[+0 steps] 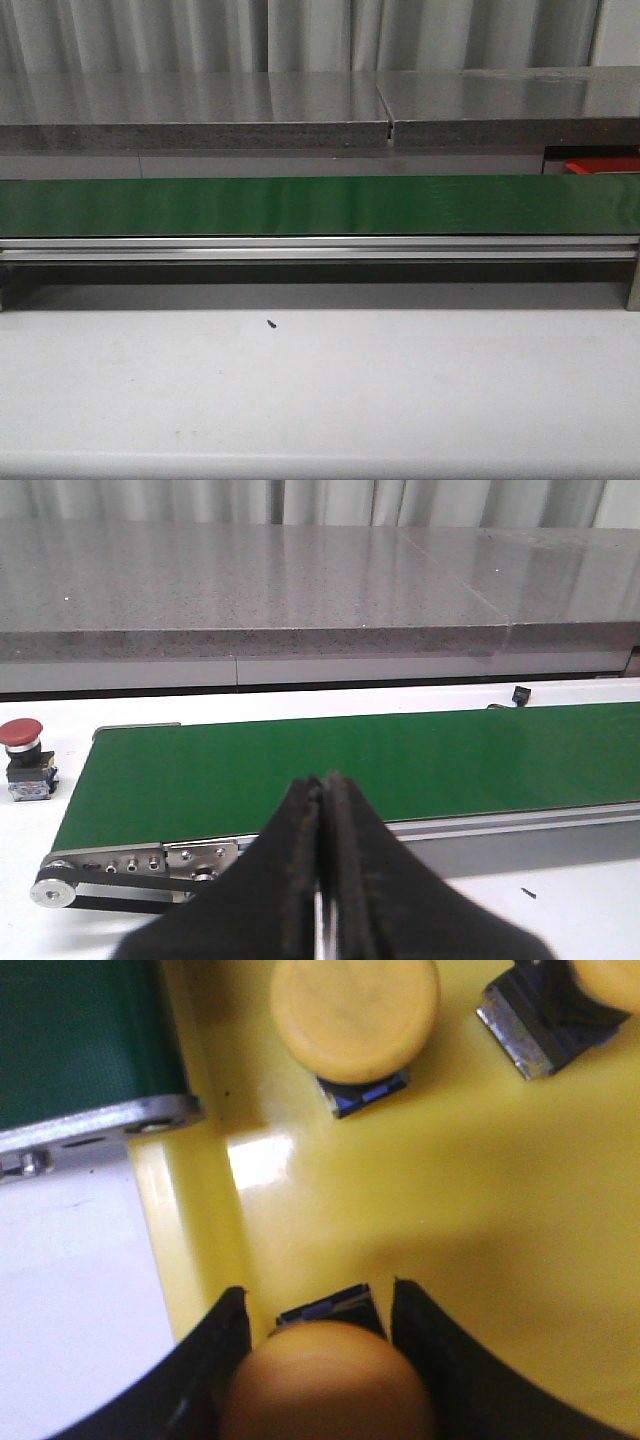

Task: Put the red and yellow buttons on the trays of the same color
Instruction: 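Place the yellow button into the yellow tray and open the right gripper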

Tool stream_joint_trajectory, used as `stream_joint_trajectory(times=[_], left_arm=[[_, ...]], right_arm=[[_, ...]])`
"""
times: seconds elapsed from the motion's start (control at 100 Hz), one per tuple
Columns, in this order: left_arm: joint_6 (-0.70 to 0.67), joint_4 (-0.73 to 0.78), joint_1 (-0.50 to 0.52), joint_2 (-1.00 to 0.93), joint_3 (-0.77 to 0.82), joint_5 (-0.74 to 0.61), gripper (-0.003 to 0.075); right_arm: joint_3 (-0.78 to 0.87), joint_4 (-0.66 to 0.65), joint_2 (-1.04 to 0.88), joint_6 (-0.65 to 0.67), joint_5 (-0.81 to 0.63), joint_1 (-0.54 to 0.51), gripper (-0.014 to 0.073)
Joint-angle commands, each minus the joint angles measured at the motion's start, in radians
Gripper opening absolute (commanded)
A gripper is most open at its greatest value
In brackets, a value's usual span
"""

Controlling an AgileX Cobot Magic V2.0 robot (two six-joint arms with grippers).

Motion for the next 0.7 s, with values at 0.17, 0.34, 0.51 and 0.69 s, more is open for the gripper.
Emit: stream_joint_trajectory(times=[0.17, 0.34, 0.51, 0.69], left_arm=[[0.003, -0.020, -0.007, 0.008, -0.026, -0.068, -0.0019], [0.003, -0.020, -0.007, 0.008, -0.026, -0.068, -0.0019], [0.003, -0.020, -0.007, 0.008, -0.026, -0.068, -0.0019], [0.003, -0.020, -0.007, 0.008, -0.026, -0.068, -0.0019]], right_arm=[[-0.010, 0.011, 0.013, -0.007, -0.137, -0.007, 0.0085], [-0.010, 0.011, 0.053, -0.007, -0.151, -0.007, 0.0089], [-0.010, 0.011, 0.056, -0.007, -0.150, -0.007, 0.0244], [-0.019, 0.023, 0.056, -0.007, -0.121, -0.007, 0.0542]])
